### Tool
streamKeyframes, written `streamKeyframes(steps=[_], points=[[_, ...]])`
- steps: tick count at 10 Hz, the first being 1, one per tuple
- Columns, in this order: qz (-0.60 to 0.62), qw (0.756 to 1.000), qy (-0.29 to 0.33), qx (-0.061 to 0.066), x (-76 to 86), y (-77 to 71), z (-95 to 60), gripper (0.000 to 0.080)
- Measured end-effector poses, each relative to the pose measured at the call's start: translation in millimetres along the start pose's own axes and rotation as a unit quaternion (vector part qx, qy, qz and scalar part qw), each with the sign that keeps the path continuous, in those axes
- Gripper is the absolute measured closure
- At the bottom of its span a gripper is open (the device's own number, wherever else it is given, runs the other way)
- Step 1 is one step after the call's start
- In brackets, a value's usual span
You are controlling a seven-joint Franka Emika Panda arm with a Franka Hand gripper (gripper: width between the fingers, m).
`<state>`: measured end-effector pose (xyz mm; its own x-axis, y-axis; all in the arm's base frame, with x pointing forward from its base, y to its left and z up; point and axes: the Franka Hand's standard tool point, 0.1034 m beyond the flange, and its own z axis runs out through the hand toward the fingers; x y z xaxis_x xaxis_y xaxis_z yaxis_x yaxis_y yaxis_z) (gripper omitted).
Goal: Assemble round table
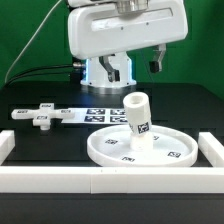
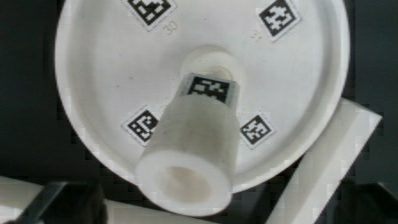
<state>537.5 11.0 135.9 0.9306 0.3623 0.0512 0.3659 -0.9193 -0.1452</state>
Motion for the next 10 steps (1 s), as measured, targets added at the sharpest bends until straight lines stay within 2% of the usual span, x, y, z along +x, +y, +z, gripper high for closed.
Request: streamKeyframes(steps=[1,2,4,5,6,7,10], points=[[0.002,0.999,-0.036,0.013,-5.8,-7.4,2.9,0.015],[-0.001,0.999,-0.044,0.019,-1.7,-9.4,2.3,0.015],[0.014,0.999,-0.034,0.01,1.7,-6.7,2.1,0.015],[0.045,0.999,-0.012,-0.015,12.7,-1.3,-0.5,0.015],[0.055,0.998,0.005,-0.02,19.0,1.3,3.9,0.015],[0.049,0.999,0.005,-0.018,17.9,5.4,10.5,0.015],[0.049,0.999,0.005,-0.016,17.9,4.3,11.2,0.015]])
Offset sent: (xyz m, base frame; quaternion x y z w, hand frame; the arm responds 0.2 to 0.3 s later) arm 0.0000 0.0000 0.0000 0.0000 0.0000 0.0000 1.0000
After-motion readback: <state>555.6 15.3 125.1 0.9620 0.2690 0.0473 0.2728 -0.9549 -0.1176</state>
